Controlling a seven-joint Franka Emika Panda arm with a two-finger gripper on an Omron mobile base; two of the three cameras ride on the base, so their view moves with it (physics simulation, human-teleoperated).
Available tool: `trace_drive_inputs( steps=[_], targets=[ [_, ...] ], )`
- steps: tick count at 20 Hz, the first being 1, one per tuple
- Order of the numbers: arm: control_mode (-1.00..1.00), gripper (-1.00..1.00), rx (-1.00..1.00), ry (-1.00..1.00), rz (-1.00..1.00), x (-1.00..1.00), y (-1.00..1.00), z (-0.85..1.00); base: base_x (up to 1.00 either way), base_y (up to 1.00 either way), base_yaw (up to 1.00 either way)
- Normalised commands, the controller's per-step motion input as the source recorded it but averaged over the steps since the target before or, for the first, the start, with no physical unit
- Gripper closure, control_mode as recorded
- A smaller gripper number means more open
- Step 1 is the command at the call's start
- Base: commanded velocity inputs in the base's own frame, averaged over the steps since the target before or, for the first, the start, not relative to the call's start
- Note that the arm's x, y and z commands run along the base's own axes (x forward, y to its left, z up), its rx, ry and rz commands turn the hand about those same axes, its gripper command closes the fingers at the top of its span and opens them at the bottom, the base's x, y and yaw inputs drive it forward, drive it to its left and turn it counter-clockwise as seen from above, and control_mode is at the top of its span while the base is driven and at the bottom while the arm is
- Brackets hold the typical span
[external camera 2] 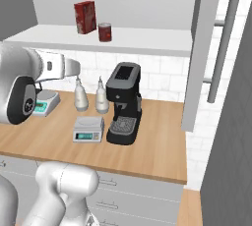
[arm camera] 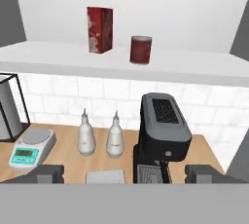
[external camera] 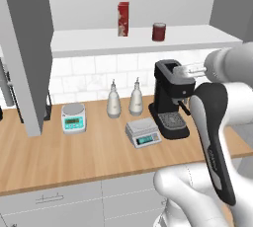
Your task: Pick the canned food and place it on the digital scale for weighing, and close the cabinet.
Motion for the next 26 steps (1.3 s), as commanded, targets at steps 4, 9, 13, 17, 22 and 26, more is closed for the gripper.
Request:
trace_drive_inputs(
  steps=[4,9,13,17,22,26],
  targets=[
    [-1.0,-1.0,0.0,-0.19,0.0,-0.3,-0.05,0.69,0.0,0.0,0.0],
    [-1.0,-1.0,0.0,-0.18,0.0,-0.19,-0.07,0.63,0.0,0.0,0.0],
    [-1.0,-1.0,0.0,-0.08,0.0,0.01,0.0,0.4,0.0,0.0,0.0],
    [-1.0,-1.0,0.0,0.0,-0.04,0.23,-0.04,0.1,0.0,0.0,0.0],
    [-1.0,-1.0,0.0,0.0,-0.01,0.38,-0.1,-0.02,0.0,0.0,0.0],
    [-1.0,-1.0,0.05,0.0,0.0,0.52,-0.07,-0.19,0.0,0.0,0.0]
  ],
)
